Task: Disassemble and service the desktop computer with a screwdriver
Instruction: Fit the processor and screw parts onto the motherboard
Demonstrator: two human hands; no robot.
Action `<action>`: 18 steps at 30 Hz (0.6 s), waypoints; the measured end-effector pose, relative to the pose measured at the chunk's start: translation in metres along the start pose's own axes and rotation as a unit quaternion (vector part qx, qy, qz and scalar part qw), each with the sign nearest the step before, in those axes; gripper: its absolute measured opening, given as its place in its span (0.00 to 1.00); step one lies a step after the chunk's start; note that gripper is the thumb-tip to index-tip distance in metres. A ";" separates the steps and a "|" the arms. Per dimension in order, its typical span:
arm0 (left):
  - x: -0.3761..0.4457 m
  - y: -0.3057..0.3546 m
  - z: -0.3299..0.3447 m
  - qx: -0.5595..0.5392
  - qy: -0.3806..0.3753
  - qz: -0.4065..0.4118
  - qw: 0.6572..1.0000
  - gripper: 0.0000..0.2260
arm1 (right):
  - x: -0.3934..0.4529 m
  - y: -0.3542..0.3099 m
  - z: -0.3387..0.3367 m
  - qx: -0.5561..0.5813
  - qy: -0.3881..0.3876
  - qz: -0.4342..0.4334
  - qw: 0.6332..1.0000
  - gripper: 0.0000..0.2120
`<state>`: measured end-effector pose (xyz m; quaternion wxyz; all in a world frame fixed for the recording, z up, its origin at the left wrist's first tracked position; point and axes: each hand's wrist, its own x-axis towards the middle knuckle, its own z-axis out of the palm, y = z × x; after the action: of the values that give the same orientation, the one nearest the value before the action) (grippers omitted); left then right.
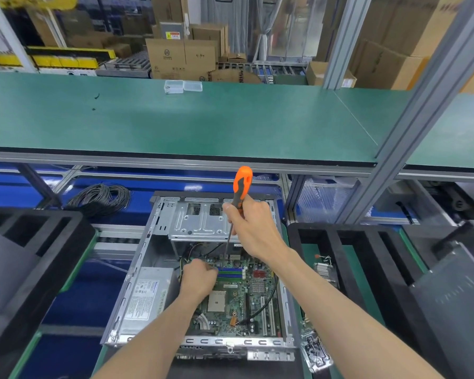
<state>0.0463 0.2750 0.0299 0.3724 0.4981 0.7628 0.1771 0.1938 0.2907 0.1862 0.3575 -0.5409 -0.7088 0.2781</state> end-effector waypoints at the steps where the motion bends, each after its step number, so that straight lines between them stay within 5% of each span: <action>1: -0.002 0.004 -0.003 -0.098 -0.003 -0.021 0.995 0.15 | 0.001 0.001 0.001 -0.005 0.000 0.000 1.000 0.14; 4: -0.014 0.016 -0.017 -0.412 -0.031 -0.030 0.910 0.13 | 0.001 0.004 0.007 -0.011 -0.002 0.001 1.000 0.16; 7: -0.021 0.023 -0.041 -0.512 -0.046 0.024 0.858 0.13 | 0.001 0.006 0.018 -0.015 -0.011 -0.001 1.000 0.18; 9: -0.016 0.026 -0.057 -0.456 -0.022 0.062 0.887 0.15 | 0.001 0.005 0.027 -0.018 -0.023 -0.002 1.000 0.18; 12: -0.003 0.017 -0.077 -0.207 0.060 0.125 0.969 0.22 | 0.000 0.002 0.040 -0.013 -0.045 -0.006 0.999 0.16; 14: 0.002 0.008 -0.081 -0.104 0.096 0.158 0.977 0.25 | -0.001 0.000 0.047 -0.009 -0.056 -0.001 0.998 0.17; 18: 0.006 0.002 -0.083 -0.137 0.112 0.180 0.968 0.26 | -0.002 -0.001 0.057 -0.015 -0.064 0.002 0.998 0.17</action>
<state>-0.0156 0.2893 0.0833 0.3118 0.5481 0.6659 0.3987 0.1477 0.2882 0.1534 0.3028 -0.5290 -0.7331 0.3018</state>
